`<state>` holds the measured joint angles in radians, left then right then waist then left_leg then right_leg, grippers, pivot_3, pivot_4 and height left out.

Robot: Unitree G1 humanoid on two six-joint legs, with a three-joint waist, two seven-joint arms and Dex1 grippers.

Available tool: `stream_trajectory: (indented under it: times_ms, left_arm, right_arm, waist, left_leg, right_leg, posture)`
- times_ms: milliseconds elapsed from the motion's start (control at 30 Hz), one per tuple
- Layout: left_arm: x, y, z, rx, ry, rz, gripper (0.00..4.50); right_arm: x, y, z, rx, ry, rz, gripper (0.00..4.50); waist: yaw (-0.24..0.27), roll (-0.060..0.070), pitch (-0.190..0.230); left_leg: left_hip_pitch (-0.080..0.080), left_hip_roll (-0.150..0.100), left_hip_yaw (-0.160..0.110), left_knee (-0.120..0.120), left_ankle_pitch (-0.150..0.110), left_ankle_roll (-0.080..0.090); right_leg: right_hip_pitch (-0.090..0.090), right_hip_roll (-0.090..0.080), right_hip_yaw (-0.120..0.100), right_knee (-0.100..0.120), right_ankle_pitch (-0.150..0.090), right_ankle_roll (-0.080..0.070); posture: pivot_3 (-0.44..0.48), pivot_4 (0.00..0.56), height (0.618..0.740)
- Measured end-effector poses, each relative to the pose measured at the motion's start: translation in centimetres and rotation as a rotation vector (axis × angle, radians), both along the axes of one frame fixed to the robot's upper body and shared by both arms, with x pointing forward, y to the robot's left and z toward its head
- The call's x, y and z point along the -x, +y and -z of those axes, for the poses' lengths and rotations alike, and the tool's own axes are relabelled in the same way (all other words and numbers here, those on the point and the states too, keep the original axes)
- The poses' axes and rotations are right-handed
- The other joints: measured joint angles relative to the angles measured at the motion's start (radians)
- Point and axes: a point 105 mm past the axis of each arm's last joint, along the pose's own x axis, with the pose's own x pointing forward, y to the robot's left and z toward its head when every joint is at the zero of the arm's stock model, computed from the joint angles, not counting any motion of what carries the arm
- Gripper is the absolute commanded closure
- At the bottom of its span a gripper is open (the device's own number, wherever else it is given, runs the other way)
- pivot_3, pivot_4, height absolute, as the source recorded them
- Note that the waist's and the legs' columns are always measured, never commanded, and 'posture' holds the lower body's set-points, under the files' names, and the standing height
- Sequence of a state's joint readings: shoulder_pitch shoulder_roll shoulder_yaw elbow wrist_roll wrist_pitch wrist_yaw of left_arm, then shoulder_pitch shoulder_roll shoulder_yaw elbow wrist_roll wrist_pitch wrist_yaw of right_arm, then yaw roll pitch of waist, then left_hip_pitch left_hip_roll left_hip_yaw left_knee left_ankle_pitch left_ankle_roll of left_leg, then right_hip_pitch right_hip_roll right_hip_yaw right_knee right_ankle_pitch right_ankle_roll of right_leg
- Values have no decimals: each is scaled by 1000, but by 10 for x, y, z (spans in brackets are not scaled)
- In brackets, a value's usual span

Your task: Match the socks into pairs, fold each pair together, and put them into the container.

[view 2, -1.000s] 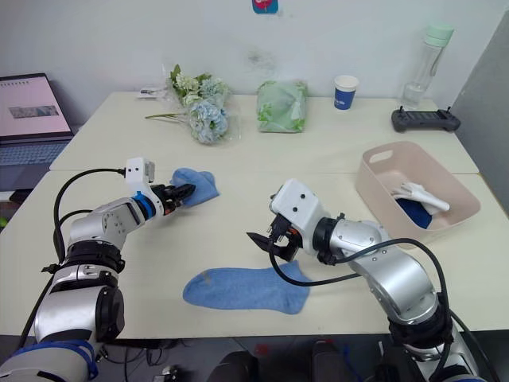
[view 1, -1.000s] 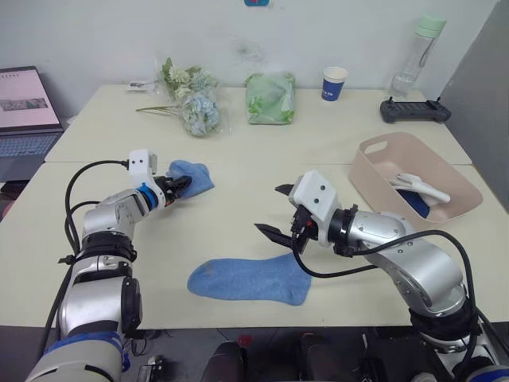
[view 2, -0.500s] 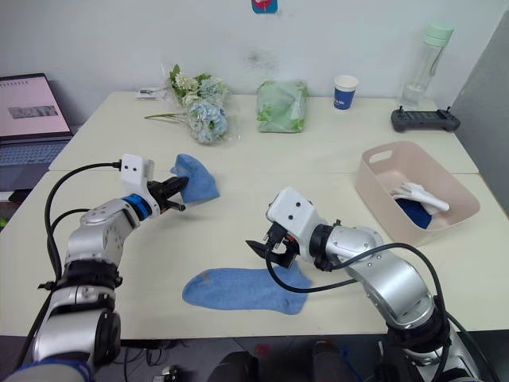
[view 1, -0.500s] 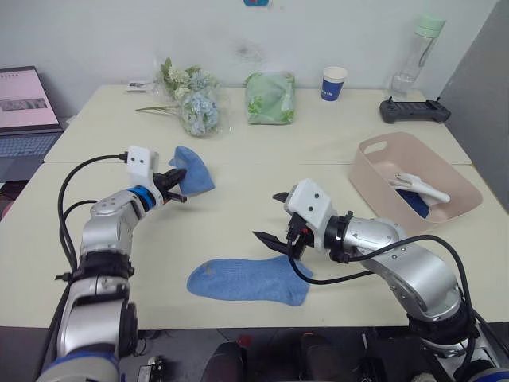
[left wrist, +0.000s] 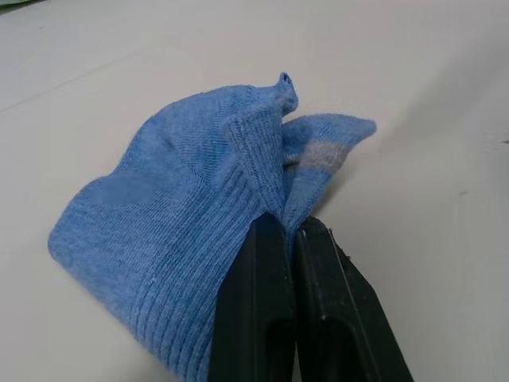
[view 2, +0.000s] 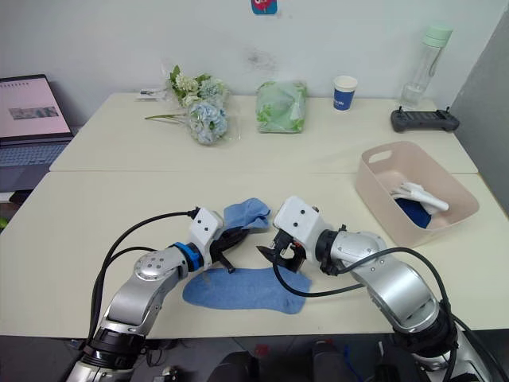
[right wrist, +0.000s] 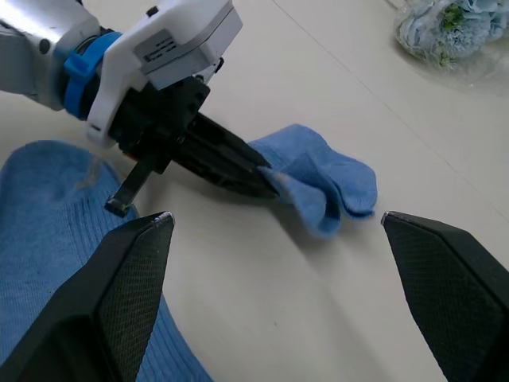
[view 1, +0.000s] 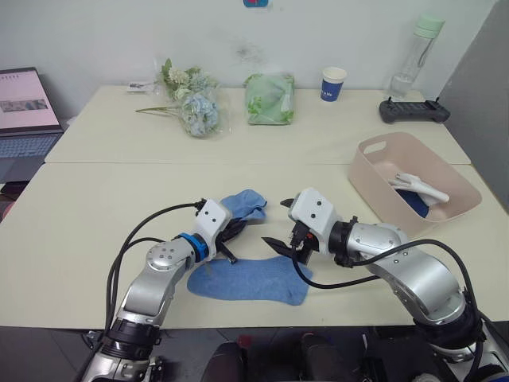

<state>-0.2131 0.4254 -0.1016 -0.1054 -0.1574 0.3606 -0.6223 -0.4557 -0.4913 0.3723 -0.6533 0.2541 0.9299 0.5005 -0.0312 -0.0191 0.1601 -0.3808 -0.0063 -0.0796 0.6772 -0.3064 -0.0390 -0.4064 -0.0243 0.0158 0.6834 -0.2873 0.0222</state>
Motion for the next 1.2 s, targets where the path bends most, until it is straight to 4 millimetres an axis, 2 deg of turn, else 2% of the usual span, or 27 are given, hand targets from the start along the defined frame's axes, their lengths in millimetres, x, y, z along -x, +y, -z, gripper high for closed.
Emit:
stream_trajectory:
  times_ms: [133,400,433,467,567,633,767,900,1000,1200]
  left_arm:
    - [4,-1,-6,36,17,6,2946]
    - [16,15,-31,199,61,20,381]
    - [17,15,-33,210,66,29,99]
    - [18,14,-35,219,75,46,45]
    - [15,13,-43,166,46,89,45]
    - [11,7,-41,104,14,109,45]
    - [-2,-7,-17,11,8,109,45]
    - [-18,-11,-5,-37,-10,58,45]
    - [-28,-10,-3,-53,-33,22,644]
    - [-29,-14,-6,-8,-56,20,2625]
  right_arm:
    - [0,-1,1,5,5,4,0]
    - [-3,-6,0,9,6,24,0]
    - [-3,-6,0,9,6,25,0]
    - [-2,-7,0,10,5,25,0]
    - [-2,-9,-1,13,1,30,0]
    - [-3,-11,-2,14,-1,37,0]
    - [-3,-11,-1,11,1,38,0]
    - [-2,-9,-2,5,2,35,0]
    - [-1,-9,-2,7,2,35,0]
    - [-1,-11,0,13,11,40,0]
  waist:
    - [1,0,0]
    - [2,0,0]
    - [2,0,0]
    - [2,0,0]
    - [2,0,0]
    - [2,0,0]
    - [3,0,0]
    - [3,0,0]
    - [2,0,0]
    - [3,0,0]
  left_leg:
    - [0,0,0,0,0,0]
    - [0,0,0,0,0,0]
    - [0,0,0,0,0,0]
    - [0,0,0,0,0,0]
    - [0,0,0,0,0,0]
    - [0,-1,0,0,0,0]
    - [0,0,0,0,0,0]
    - [0,0,0,0,0,0]
    - [0,0,0,0,0,0]
    - [0,0,0,0,0,0]
  right_leg:
    - [0,0,0,0,0,0]
    - [1,0,-1,-1,0,0]
    - [1,0,-1,-1,0,0]
    - [1,0,-1,-1,0,0]
    - [1,0,-1,-1,0,0]
    - [1,0,0,-1,0,0]
    - [1,0,-1,-1,0,0]
    - [1,1,-1,-1,0,0]
    - [1,1,-1,-1,0,0]
    - [1,0,-1,-1,0,0]
  posture:
    - [0,150,740]
    - [0,150,740]
    - [0,150,740]
    - [0,150,740]
    - [0,150,740]
    - [0,150,740]
    - [0,150,740]
    - [0,150,740]
    - [0,150,740]
    - [0,150,740]
